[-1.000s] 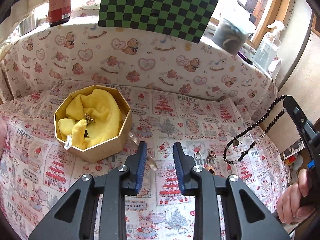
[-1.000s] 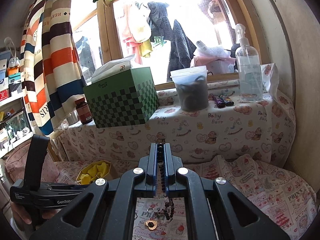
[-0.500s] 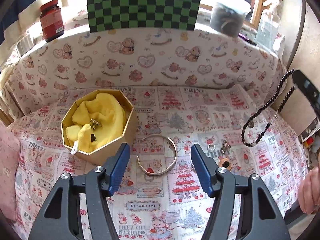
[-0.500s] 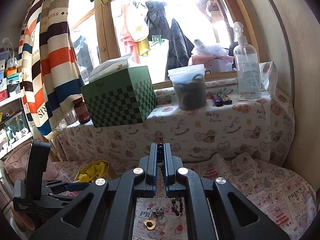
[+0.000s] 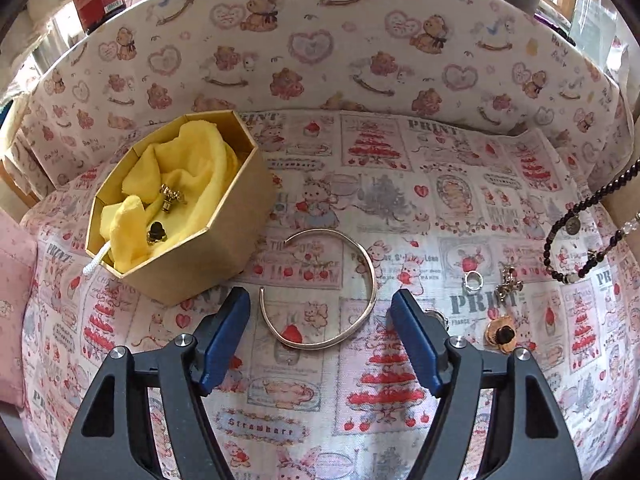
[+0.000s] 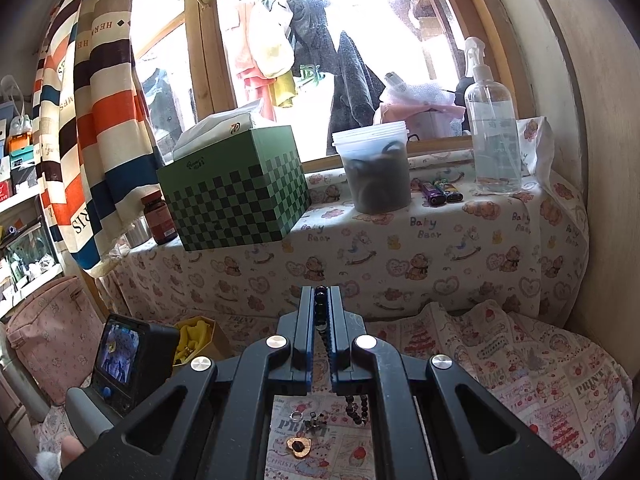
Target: Organize jewelry
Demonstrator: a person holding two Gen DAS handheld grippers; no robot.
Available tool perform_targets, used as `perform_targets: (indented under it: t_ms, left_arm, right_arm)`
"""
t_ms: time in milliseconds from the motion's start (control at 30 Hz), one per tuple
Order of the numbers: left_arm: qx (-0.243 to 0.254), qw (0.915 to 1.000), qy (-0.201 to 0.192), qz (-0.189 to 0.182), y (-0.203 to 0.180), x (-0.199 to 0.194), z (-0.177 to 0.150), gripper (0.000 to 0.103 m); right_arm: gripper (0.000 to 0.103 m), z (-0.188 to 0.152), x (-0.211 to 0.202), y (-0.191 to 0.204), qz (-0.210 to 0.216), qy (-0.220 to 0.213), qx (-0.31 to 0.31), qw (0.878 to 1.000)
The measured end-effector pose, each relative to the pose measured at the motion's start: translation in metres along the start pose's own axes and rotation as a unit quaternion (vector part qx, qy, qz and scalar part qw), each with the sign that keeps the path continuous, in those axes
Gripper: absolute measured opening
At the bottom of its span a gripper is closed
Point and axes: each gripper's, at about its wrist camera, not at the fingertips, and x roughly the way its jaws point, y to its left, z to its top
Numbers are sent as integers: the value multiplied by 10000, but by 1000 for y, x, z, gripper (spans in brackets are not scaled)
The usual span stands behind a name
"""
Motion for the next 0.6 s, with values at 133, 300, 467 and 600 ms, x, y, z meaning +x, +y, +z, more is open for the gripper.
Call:
perform_targets:
  t_ms: [133, 300, 467, 600]
  left_arm:
    - [-149, 9998, -128, -34, -1, 0, 1, 59]
    - [-143, 9998, -114, -122, 0, -5, -1, 59]
    - [-120, 9991, -140, -391, 8, -18, -8, 59]
    - [-81, 9975, -477, -509, 10, -45, -10, 59]
  right_arm:
    - [6, 0, -1, 1, 1, -17, -3, 10000]
    - [6, 1, -3, 0, -7, -24, 24, 10000]
    - [6, 5, -9, -2, -33, -102, 66, 9999]
    - [6, 7, -13, -3, -14, -179, 100, 9998]
